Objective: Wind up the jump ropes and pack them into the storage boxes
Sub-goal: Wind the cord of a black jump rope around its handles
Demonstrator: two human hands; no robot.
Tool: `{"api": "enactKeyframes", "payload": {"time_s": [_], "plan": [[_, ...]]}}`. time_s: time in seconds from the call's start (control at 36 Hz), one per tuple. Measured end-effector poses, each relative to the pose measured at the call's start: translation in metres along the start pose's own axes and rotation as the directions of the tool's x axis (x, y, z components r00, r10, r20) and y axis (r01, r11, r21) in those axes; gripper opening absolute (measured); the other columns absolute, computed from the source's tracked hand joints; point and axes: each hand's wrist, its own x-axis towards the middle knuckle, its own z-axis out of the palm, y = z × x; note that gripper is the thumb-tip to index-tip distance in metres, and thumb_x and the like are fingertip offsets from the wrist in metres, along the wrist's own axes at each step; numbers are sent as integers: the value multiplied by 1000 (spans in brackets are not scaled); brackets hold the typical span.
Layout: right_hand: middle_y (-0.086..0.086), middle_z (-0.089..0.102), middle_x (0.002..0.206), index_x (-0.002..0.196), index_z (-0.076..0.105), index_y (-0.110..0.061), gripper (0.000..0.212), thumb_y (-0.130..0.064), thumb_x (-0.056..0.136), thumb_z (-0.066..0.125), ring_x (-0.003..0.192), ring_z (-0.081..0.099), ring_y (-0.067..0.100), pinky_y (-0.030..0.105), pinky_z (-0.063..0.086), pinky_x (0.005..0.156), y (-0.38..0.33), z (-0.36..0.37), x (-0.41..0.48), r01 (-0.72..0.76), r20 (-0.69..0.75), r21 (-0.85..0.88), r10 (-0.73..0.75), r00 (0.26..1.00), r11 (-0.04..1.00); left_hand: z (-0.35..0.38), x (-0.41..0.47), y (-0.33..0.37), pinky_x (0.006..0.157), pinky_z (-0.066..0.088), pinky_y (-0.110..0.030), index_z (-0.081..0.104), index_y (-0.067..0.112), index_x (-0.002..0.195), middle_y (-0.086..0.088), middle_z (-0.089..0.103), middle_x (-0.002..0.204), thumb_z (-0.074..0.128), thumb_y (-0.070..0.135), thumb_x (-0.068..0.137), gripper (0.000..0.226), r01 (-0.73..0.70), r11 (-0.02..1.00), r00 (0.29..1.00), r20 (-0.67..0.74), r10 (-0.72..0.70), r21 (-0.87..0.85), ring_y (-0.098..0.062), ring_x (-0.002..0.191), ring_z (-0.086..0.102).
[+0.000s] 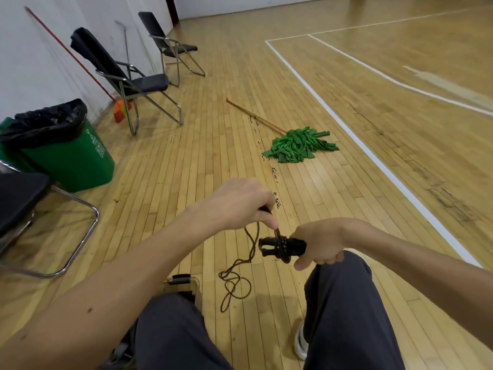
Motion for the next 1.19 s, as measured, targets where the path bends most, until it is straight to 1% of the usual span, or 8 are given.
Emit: {"api": "enactKeyframes", "payload": {"time_s": [0.36, 0.61, 0.75, 0.83, 0.89, 0.94, 1.0, 1.19], "plan": [[0, 45, 66, 90, 55, -21, 18, -28, 95, 70, 51, 38, 12, 28, 37, 51, -15, 19, -28, 321, -7, 80, -321, 947, 944, 9, -7, -30, 68, 50, -30, 66, 17, 80, 11, 53, 67, 70, 71, 69, 56, 84, 952, 996, 24, -80, -295, -5, 65, 50], [-4, 55, 72, 85, 58, -18, 21, -31, 91, 73, 62, 49, 7, 25, 43, 63, -20, 18, -46, 438, -189, -57, -440, 878, 897, 9, -12, -32, 75, 58, -39, 70, 21, 76, 4, 67, 78, 79, 61, 67, 42, 133, 814, 989, 23, -146, -566, -14, 78, 64], [-17, 52, 61, 74, 53, -27, 27, -30, 90, 75, 56, 48, 2, 15, 40, 57, -26, 9, -65, 482, -277, -48, -475, 835, 875, 5, -16, -29, 55, 50, -28, 70, 16, 75, -2, 66, 65, 73, 66, 69, 50, 74, 626, 993, -1, -117, -776, -18, 57, 60], [-11, 48, 62, 72, 52, -24, 30, -33, 89, 76, 53, 43, 3, 17, 38, 54, -31, 4, -72, 527, -367, -34, -501, 783, 849, 7, -14, -22, 60, 50, -29, 66, 21, 67, -4, 61, 61, 60, 76, 67, 55, 46, 526, 987, -41, -154, -849, -22, 58, 59], [-6, 46, 62, 73, 52, -19, 32, -34, 87, 77, 52, 41, 6, 19, 35, 51, -33, 1, -74, 548, -424, -13, -501, 754, 836, 6, -16, -16, 62, 51, -26, 65, 20, 67, -4, 64, 65, 60, 66, 78, 48, 38, 475, 986, -45, -162, -879, -24, 63, 61], [-6, 45, 61, 74, 53, -18, 32, -34, 87, 78, 51, 41, 7, 19, 34, 50, -34, -2, -75, 558, -472, 13, -487, 735, 830, 9, -23, -13, 59, 49, -23, 62, 18, 74, 5, 64, 69, 62, 24, 97, 23, 35, 468, 988, -40, -149, -883, -9, 65, 60], [-9, 45, 58, 74, 53, -20, 31, -34, 87, 78, 50, 41, 9, 19, 34, 50, -34, -4, -76, 560, -510, 21, -473, 718, 828, 12, -25, -14, 54, 45, -19, 55, 16, 79, 6, 59, 67, 54, -10, 93, 30, 52, 470, 986, -29, -162, -881, 0, 58, 55], [-7, 53, 65, 85, 57, -23, 15, -27, 96, 67, 50, 45, 5, 19, 38, 52, -36, -2, -78, 531, -536, -93, -492, 686, 842, 17, -25, -4, 48, 41, -13, 48, 18, 77, 13, 55, 49, 48, 0, 100, 30, 145, 364, 980, 82, -183, -920, 2, 44, 49]]}}
